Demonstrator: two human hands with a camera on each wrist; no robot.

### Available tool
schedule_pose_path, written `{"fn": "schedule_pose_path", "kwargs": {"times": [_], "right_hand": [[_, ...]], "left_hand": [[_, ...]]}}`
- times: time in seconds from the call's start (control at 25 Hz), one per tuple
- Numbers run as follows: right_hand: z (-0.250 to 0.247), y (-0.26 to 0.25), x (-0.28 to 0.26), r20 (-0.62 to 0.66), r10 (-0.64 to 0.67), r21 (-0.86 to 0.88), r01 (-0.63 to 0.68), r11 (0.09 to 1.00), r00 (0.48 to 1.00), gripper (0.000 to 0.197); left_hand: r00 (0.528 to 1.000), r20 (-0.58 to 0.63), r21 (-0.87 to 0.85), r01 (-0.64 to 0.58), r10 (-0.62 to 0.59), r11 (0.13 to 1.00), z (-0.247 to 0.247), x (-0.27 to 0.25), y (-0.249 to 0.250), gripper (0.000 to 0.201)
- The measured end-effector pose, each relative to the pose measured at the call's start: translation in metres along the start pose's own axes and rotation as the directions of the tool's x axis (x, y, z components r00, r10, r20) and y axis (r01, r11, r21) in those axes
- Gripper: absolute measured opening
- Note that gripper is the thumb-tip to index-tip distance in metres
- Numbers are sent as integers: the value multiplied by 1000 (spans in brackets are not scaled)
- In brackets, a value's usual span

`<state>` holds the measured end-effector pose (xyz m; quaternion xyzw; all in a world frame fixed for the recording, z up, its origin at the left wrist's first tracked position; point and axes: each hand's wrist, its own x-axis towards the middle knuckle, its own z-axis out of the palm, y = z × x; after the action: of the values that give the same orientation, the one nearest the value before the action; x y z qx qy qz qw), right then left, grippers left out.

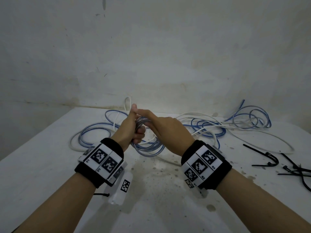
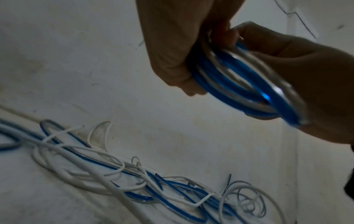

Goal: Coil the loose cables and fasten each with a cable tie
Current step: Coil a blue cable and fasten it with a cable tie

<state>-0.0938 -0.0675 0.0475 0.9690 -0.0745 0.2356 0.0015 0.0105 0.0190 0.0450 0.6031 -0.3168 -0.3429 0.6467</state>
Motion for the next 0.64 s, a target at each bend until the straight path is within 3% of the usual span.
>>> {"fn": "schedule_pose_path", "kwargs": {"times": [0.12,0.28,0.4,0.52,0.64], "right_hand": [[7,1,4,-76,69,9,-69,998,995,21],[5,9,4,-141,281,316,-226,922,949,28],[5,9,2,-153,270,272,-222,936,951,36],[8,7,-1,-444,179,111,-144,983,878,40],[6,5,-4,-641,72,147,31,989,764,43]], "left_hand": [[989,-132,-152,-93,73,984,1,0,3,57],[999,-48,-200,-24,15,980,6,-5,-1,55],[1000,-10,-329,-8,5,944,6,-4,-1,43],[997,72,-298,30,-9,954,3,0,5,41],[992,127,-210,46,-20,977,-2,-1,8,40]]}}
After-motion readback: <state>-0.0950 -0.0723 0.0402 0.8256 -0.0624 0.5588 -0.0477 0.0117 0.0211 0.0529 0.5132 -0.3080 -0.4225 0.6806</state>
